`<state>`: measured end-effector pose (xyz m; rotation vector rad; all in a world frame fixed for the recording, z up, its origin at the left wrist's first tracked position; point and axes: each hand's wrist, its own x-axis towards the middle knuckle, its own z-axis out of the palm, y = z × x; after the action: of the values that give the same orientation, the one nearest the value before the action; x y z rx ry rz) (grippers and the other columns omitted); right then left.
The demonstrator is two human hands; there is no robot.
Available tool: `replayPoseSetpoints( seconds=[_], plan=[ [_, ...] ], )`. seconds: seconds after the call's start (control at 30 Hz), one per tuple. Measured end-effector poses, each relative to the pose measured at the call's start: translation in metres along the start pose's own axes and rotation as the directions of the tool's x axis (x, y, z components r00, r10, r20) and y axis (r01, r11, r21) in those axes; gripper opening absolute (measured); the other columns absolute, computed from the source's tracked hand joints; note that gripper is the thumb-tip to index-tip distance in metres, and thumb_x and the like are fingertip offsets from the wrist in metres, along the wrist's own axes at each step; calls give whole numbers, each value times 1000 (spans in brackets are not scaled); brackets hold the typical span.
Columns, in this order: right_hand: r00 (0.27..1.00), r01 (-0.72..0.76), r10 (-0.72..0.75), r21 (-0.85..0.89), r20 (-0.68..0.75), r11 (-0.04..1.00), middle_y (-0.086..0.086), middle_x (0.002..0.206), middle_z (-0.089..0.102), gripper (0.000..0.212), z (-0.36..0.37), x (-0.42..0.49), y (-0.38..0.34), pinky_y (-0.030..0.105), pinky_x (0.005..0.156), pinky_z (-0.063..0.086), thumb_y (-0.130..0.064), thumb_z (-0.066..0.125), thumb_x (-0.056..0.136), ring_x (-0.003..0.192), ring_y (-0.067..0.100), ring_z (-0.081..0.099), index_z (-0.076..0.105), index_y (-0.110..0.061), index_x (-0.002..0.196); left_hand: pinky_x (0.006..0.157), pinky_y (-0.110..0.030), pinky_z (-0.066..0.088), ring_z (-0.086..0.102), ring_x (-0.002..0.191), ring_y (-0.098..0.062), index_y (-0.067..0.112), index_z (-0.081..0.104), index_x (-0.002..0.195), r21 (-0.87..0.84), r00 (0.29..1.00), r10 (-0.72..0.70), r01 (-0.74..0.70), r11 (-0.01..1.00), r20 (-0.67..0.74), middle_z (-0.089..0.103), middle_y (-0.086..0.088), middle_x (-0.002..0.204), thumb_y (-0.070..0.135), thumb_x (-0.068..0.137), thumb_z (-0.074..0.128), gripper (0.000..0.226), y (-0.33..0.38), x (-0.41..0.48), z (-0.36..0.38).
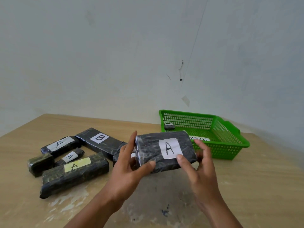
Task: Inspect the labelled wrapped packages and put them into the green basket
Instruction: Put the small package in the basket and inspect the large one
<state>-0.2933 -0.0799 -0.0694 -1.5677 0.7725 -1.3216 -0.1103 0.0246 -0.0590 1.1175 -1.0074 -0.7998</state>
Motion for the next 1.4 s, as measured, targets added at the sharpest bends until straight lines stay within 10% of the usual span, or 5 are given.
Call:
replayPoseSetpoints(
  seconds=[0.13,0.37,0.63,1.07,1.4],
  plan=[
    [993,-69,55,137,106,988,11,125,73,59,-4,6,4,61,108,48,-28,69,69,120,31,67,67,-34,128,81,-19,59,74,111,-18,51,37,151,-26,1000,-25,26,999,4,71,12,132,-10,91,66,91,1,4,-4],
    [919,-230,149,191,365,954,4,136,70,77,-10,8,6,45,98,50,-11,52,77,126,27,65,46,-39,149,91,-23,58,68,123,-16,49,35,153,-46,996,-72,75,996,56,67,11,139,0,85,70,91,-5,7,-13],
    [932,-171,120,122,343,978,5,133,69,66,-4,1,2,57,115,43,-10,55,84,129,33,61,53,-54,133,98,-33,57,71,116,-11,45,28,154,144,999,-45,45,989,-5,74,11,125,-6,87,75,97,-3,4,-6],
    [966,-30,39,-38,255,999,2,124,72,84,5,-9,-4,35,93,61,-10,85,75,115,22,72,39,-32,143,84,-26,61,75,107,-17,33,49,133,51,1000,8,-8,999,-3,77,0,117,9,87,79,60,3,-2,-1],
    [989,-46,51,-39,141,998,3,99,77,49,7,-8,-11,56,93,58,-27,80,76,94,23,75,52,-19,116,88,-47,63,76,103,-25,30,53,116,77,999,-2,5,997,-39,77,-5,109,21,80,81,46,-4,0,0]
  ],
)
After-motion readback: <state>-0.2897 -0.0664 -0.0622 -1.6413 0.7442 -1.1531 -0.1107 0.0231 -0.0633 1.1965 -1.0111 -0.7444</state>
